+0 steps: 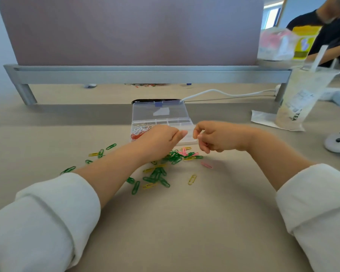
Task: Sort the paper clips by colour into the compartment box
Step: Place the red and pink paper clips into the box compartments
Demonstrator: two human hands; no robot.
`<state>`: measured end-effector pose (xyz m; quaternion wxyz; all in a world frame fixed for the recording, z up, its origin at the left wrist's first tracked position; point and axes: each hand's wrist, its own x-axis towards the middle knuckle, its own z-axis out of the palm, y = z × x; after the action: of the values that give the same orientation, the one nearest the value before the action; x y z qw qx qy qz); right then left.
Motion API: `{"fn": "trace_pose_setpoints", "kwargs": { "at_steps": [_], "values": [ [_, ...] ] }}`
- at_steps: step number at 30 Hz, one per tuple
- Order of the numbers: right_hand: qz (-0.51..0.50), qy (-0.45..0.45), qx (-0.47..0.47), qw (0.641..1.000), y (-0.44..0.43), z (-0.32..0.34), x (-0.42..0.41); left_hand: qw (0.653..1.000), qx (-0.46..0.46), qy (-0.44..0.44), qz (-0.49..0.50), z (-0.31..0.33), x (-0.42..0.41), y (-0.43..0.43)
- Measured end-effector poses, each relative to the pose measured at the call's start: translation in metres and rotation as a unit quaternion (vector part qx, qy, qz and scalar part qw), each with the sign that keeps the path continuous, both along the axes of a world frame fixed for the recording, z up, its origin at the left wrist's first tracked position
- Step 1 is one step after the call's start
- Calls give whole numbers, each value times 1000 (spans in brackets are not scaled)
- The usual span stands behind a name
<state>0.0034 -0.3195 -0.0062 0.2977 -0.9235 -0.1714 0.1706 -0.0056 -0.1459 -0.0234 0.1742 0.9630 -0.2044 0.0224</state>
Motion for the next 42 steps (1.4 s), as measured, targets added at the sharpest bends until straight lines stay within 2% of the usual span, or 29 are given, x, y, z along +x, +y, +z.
{"fn": "trace_pose_setpoints", "kwargs": {
  "at_steps": [5, 10, 15, 17, 25, 29, 33, 42],
  "values": [
    [-25, 12, -10, 1000, -5, 0, 4, 1000, 11, -10, -6, -4, 3, 2],
    [-49, 14, -36, 998, -3, -3, 4, 994, 69, -75, -48, -13, 2, 11],
    [29, 9, -224, 974, -4, 2, -3, 991, 87, -99, -32, -15, 1, 10],
    [45, 3, -245, 969, -4, 1, -3, 991, 88, -99, -34, -16, 2, 10],
    [77, -16, -217, 973, 6, -3, -5, 988, 111, -91, -50, -19, 1, 10],
    [86, -6, -202, 976, 7, -2, -6, 993, 70, -76, -54, -21, 0, 12],
    [49, 23, -95, 994, 5, -5, -3, 997, 39, -42, -51, -21, 0, 12],
    [-5, 28, 36, 999, 5, -15, 5, 998, -57, 1, -20, -19, -1, 11]
  ]
}}
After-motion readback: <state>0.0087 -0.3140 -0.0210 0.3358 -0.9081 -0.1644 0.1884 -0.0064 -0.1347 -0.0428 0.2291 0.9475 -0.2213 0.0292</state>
